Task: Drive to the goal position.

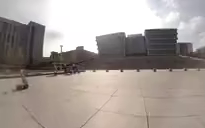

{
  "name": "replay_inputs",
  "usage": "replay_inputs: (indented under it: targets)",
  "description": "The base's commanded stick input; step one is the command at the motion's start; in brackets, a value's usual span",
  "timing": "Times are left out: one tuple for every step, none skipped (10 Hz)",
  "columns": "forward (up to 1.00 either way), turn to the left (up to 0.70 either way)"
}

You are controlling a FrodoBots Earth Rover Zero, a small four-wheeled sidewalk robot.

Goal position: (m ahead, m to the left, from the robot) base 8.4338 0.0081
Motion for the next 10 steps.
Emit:
replay_inputs:
  targets:
    - [0.66, 0.00]
    - [0.55, 0.00]
    - [0.40, 0.00]
    - [0.25, 0.00]
    - [0.12, 0.00]
    - [-0.06, 0.00]
    - [-0.09, 0.00]
    - [-0.09, 0.15]
    - [-0.05, 0.10]
    - [-0.05, 0.30]
